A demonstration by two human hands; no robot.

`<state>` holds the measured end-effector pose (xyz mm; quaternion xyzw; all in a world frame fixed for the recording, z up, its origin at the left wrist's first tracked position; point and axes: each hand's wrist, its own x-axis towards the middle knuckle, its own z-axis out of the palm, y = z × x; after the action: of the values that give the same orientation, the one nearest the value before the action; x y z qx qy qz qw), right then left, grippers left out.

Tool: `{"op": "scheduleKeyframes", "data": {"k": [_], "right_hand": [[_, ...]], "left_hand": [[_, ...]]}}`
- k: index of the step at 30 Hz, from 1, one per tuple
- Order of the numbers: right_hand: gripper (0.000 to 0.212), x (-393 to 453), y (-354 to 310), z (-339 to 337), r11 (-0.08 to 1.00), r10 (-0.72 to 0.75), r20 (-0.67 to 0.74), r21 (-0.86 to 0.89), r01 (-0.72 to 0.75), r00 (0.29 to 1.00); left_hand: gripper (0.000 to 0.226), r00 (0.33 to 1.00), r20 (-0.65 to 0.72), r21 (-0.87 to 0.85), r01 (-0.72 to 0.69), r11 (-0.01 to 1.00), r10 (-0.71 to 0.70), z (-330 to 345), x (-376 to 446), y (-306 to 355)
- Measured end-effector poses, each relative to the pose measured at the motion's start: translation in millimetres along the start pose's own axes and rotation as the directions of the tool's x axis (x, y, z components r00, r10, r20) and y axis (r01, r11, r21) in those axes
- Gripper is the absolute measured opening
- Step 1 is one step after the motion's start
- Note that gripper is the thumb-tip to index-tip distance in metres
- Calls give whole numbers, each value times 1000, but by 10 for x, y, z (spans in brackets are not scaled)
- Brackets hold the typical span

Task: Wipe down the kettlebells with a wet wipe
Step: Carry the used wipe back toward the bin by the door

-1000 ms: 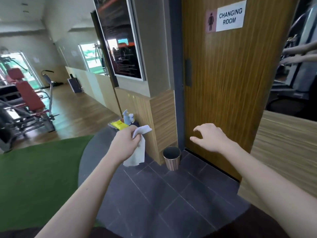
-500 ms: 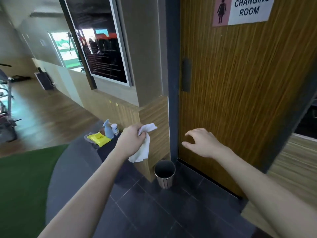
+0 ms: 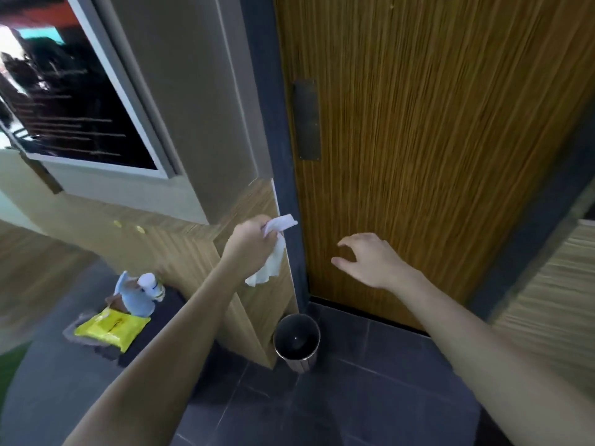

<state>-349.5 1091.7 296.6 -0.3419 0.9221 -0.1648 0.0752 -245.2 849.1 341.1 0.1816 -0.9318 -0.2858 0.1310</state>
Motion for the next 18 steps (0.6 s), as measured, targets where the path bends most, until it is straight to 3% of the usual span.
{"op": "scheduleKeyframes", "data": {"k": [9, 14, 18], "right_hand": [[63, 1151, 95, 367, 989, 128, 120, 53, -136, 984], [60, 1610, 130, 511, 983, 171, 147, 35, -178, 974], [60, 1801, 119, 596, 972, 225, 178, 27, -233, 958]], "left_hand": [[25, 981, 186, -38, 55, 998, -47, 523, 1169, -713], [12, 958, 287, 11, -11, 1000, 8, 802, 1487, -992], [31, 925, 371, -52, -74, 996, 88, 943, 1639, -1218]]}}
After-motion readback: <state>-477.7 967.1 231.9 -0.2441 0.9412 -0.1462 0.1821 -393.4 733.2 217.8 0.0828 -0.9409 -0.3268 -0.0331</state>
